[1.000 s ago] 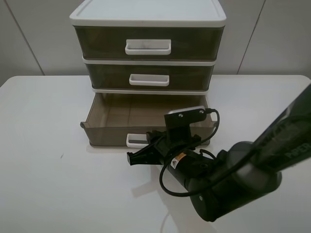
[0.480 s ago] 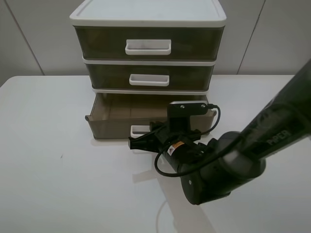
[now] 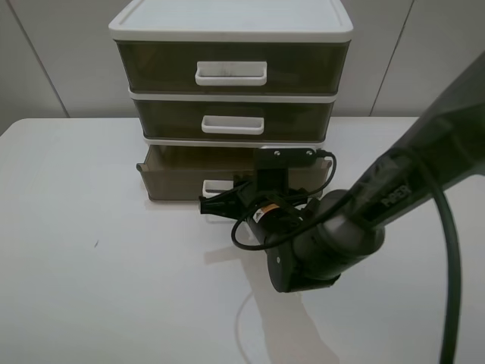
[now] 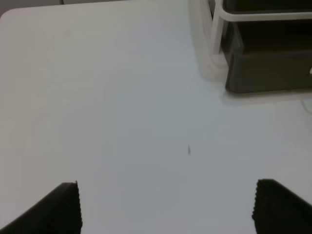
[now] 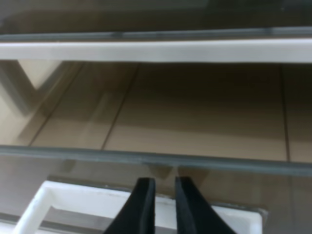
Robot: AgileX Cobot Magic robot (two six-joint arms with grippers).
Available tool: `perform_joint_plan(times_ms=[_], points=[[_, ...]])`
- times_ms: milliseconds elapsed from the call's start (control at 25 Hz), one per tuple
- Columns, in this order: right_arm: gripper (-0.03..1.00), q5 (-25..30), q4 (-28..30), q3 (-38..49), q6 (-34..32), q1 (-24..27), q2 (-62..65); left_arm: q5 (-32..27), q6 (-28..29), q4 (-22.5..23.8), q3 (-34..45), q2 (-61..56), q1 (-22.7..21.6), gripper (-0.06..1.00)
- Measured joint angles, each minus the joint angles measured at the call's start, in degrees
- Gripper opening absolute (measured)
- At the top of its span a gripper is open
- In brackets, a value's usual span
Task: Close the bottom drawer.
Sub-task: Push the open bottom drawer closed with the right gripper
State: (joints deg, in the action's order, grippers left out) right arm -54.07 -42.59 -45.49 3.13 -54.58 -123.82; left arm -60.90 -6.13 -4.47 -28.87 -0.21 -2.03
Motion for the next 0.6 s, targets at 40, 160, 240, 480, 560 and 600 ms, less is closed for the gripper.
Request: perform_joint_plan(times_ms=[40, 160, 240, 480, 560, 600], points=[[0.02, 0.00, -0.19, -0.63, 0.04, 0.17, -0.42, 0.00, 0.00, 0.00, 0.00, 0.00, 0.00, 0.72], [0.02, -0.22, -0.70, -2.55, 0.33, 0.17, -1.57, 0.00, 0.00, 0.00, 0.00, 0.00, 0.00, 0.72], [0.02, -0.39, -0.75, -3.65, 1.80, 0.30, -2.40, 0.00, 0.00, 0.00, 0.00, 0.00, 0.00, 0.72], [0.02, -0.71, -0.51, -6.82, 4.51, 1.74, -4.22, 0.00, 0.00, 0.00, 0.00, 0.00, 0.00, 0.72], [0.02, -0.80, -0.30, -7.19, 4.75, 2.73, -4.49, 0.00, 0.00, 0.00, 0.00, 0.00, 0.00, 0.72], [0.02, -0.80, -0.22, -7.23, 4.75, 3.10, -4.49, 0.00, 0.00, 0.00, 0.00, 0.00, 0.00, 0.72]])
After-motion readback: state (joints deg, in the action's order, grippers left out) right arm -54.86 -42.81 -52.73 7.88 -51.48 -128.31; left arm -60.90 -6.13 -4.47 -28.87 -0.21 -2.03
